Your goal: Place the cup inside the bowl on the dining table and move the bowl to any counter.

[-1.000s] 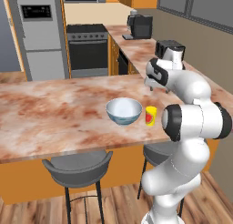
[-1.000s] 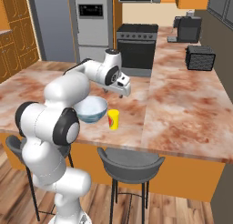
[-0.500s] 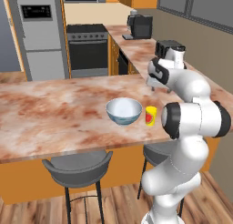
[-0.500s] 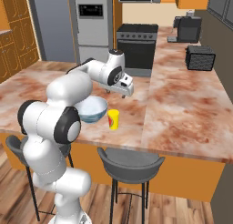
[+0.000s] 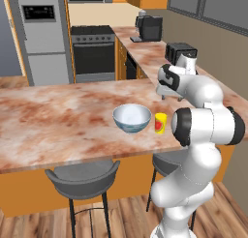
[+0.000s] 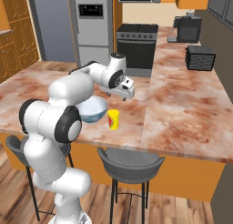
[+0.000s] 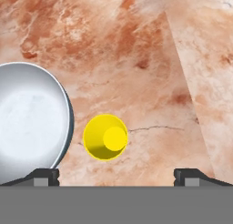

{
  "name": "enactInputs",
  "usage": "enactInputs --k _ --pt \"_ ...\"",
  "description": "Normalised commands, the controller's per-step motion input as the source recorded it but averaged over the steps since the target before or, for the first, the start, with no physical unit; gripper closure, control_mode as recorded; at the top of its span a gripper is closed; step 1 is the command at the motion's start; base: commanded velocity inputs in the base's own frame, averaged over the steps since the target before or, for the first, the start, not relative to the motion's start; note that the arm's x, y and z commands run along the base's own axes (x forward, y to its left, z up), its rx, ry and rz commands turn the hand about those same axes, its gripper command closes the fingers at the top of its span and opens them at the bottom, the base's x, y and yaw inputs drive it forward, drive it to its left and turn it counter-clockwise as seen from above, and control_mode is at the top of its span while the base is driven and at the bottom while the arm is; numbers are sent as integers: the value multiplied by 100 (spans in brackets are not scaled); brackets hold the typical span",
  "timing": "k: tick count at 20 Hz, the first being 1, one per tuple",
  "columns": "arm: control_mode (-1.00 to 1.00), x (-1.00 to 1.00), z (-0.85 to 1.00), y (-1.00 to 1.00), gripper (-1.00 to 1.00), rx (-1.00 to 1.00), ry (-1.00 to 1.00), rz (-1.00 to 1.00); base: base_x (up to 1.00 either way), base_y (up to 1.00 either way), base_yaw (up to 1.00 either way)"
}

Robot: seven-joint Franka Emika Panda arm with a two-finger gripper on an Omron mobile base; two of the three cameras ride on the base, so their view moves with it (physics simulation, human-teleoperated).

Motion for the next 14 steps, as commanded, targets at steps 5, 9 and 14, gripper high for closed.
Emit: enactInputs --k 5,9,14 --pt "-100 0 -14 -6 -100 0 0 3 0 0 0" --pt "-100 0 -17 -5 -100 0 0 3 0 0 0" --pt "-100 0 -13 -1 -100 0 0 3 0 0 0"
